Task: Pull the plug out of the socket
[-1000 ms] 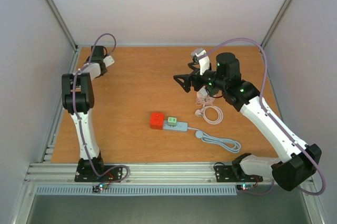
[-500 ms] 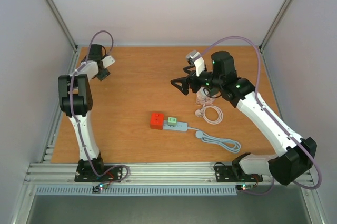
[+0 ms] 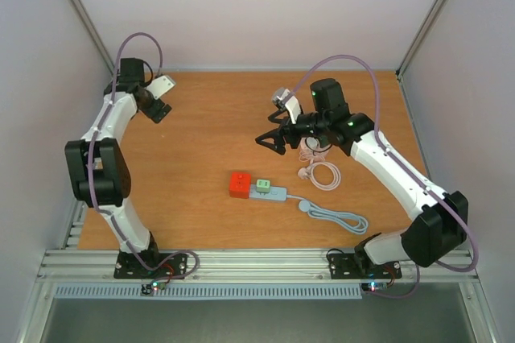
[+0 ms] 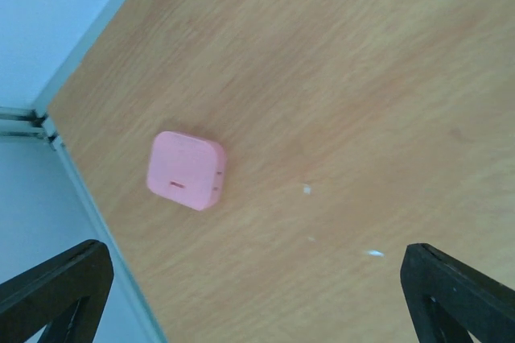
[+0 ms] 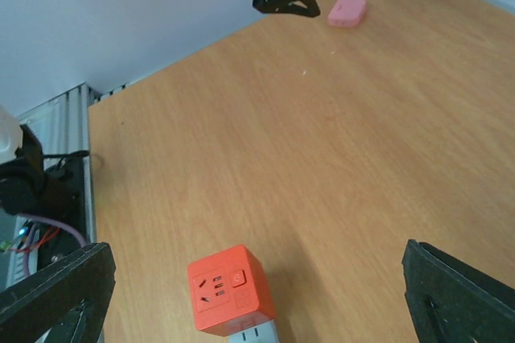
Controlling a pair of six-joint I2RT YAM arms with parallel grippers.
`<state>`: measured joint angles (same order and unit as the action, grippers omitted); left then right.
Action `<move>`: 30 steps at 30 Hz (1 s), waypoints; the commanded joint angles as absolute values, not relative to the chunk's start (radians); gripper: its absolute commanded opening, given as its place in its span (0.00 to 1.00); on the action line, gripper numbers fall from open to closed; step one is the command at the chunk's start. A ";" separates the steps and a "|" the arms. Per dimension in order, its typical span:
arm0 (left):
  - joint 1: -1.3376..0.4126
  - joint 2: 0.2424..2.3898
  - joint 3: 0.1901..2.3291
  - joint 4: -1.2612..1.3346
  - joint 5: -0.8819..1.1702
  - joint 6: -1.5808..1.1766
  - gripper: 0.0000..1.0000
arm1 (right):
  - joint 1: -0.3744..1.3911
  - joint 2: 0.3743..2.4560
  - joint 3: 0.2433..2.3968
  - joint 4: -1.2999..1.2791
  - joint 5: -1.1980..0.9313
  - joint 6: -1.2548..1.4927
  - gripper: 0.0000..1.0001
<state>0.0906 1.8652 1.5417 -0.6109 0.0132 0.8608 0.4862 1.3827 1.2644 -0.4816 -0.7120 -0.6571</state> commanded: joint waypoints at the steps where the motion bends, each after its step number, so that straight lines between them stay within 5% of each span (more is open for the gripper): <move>1: 0.092 1.757 1.479 -0.708 0.144 0.807 1.00 | 0.470 1.422 1.289 -0.521 -0.821 -0.737 0.99; 16: 0.089 1.526 1.355 -0.930 0.603 0.780 1.00 | 0.462 1.481 1.110 -0.573 -0.903 -1.025 0.98; 30: -0.118 1.306 1.066 -0.883 0.813 1.009 1.00 | 0.472 1.515 0.855 -0.349 -0.796 -1.103 0.81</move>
<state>-0.0650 1.3556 1.1297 -0.9115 0.7372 0.9333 0.4664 1.5066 0.8993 -0.4759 -0.8333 -1.0801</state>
